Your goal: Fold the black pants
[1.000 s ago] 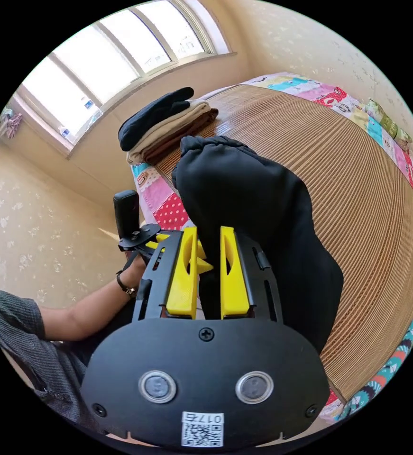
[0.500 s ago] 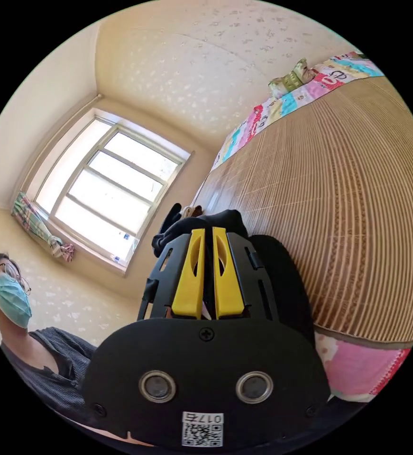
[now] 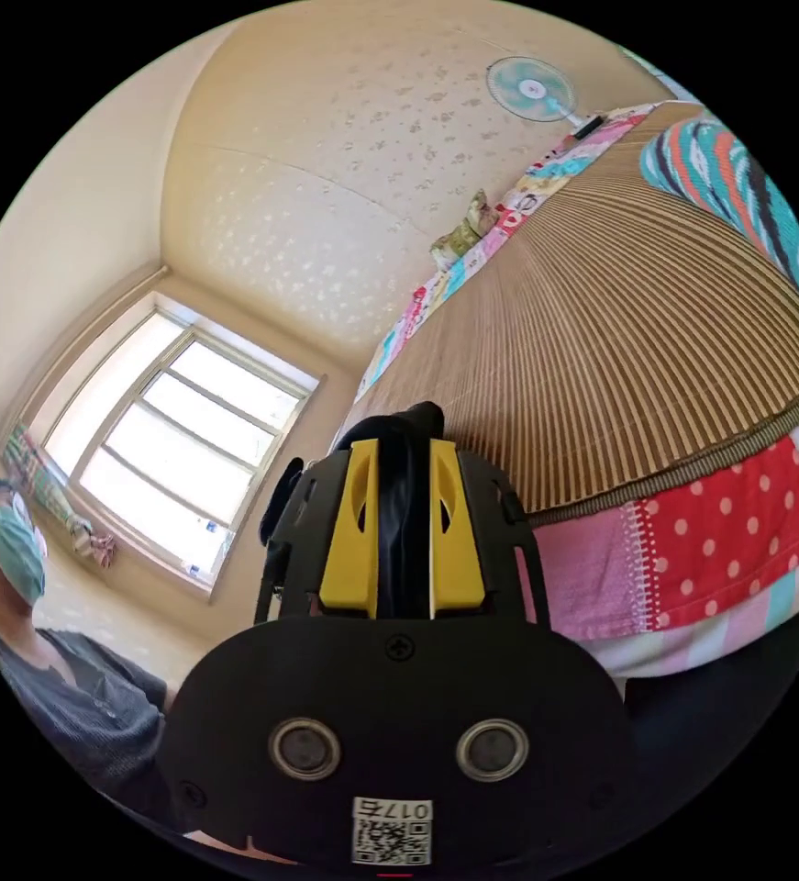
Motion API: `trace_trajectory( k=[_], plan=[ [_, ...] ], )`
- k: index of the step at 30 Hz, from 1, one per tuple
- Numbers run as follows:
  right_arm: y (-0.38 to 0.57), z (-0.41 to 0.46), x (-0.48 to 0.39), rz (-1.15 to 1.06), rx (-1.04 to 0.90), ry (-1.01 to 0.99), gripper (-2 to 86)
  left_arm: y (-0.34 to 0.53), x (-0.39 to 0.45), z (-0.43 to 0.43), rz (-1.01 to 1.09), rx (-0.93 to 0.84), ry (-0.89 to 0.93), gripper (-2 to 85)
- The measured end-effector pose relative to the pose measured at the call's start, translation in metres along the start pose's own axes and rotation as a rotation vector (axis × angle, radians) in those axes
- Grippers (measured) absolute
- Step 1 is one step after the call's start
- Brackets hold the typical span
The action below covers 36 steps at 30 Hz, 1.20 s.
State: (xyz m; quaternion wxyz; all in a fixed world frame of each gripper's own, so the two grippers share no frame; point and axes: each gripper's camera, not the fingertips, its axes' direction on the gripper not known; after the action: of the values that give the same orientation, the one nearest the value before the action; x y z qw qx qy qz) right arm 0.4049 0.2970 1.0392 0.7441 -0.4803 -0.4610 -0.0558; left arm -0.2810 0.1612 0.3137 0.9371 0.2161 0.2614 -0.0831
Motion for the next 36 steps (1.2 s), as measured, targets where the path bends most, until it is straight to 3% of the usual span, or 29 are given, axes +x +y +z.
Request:
trace_trajectory(
  k=[3,10,12,16,19,22,24,27,29,33,36],
  plan=[
    [0.001,0.006,-0.002,0.002,-0.084,0.05,15.9,0.001,0.015,0.016,-0.017,0.017,0.007,17.8],
    [-0.02,0.042,-0.046,-0.069,-0.214,0.152,13.7,-0.021,0.074,0.043,-0.032,0.112,-0.314,18.6],
    [-0.03,0.051,-0.054,-0.029,-0.23,0.228,11.8,-0.031,0.076,0.047,-0.092,0.154,-0.315,17.8],
    [-0.063,0.057,-0.074,-0.079,-0.31,0.232,5.9,-0.053,0.069,0.046,-0.202,0.203,-0.2,5.3],
    [-0.083,0.034,-0.091,-0.147,-0.364,0.159,4.2,-0.075,0.092,0.019,-0.082,0.099,-0.197,4.8],
    [-0.09,-0.007,-0.119,-0.271,-0.386,0.212,2.9,-0.077,0.131,-0.032,0.076,0.058,-0.19,4.3],
    [-0.094,-0.038,-0.133,-0.301,-0.353,0.203,2.1,-0.072,0.151,-0.054,0.149,0.02,-0.119,4.1],
    [-0.109,-0.128,-0.149,-0.275,-0.057,-0.017,1.2,-0.055,0.179,-0.082,0.219,0.055,0.057,3.9],
    [-0.119,-0.165,-0.161,-0.315,0.032,-0.069,1.2,-0.049,0.191,-0.096,0.215,0.085,0.116,3.8],
    [-0.115,-0.092,-0.186,-0.448,-0.278,0.281,3.0,-0.056,0.202,-0.087,0.203,0.074,0.042,3.8],
    [-0.071,0.003,-0.181,-0.559,-0.565,0.294,9.3,-0.067,0.204,-0.073,0.215,0.094,0.077,3.7]
  ],
)
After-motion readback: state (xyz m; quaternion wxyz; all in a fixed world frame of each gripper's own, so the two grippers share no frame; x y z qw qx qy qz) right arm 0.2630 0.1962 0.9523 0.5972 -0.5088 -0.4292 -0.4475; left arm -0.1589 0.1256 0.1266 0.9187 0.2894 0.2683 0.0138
